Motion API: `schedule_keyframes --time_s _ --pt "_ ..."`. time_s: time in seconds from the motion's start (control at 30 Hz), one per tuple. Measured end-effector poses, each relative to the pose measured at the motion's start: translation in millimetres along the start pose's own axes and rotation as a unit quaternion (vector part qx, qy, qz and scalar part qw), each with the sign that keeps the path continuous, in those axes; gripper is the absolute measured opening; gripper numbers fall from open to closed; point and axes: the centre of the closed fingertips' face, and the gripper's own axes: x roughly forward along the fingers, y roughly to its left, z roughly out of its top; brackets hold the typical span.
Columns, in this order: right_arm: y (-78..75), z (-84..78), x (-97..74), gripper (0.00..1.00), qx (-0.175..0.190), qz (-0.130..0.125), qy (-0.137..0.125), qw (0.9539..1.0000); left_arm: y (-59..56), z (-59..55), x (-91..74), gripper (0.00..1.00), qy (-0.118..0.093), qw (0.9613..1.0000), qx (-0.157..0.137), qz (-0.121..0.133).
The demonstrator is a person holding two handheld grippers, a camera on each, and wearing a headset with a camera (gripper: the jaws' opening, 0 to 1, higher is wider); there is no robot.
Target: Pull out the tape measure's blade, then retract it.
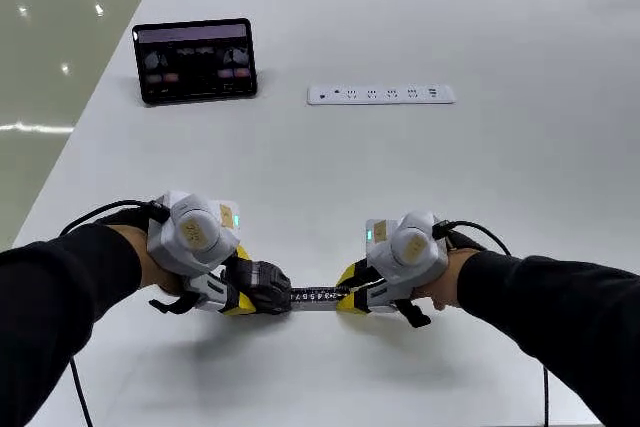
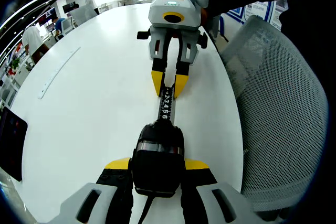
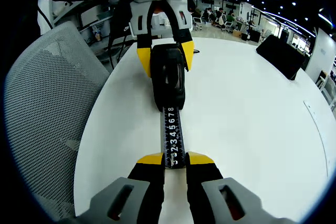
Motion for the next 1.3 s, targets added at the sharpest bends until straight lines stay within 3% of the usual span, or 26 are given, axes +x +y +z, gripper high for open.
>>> schedule_keyframes --time_s 0.53,1.3 --pt "0.9 -10.5 -10.0 0.10 0.011 -0.009 -0.011 0.9998 -1.2 0.3 -0.2 0.31 -0.007 1.0000 -0.004 0.002" --pt "0.6 -21.3 -21.5 0.10 0.010 -0.007 -0.002 0.9999 -5.5 3.0 -0.7 0.31 -0.008 0.9999 -0.005 0.003"
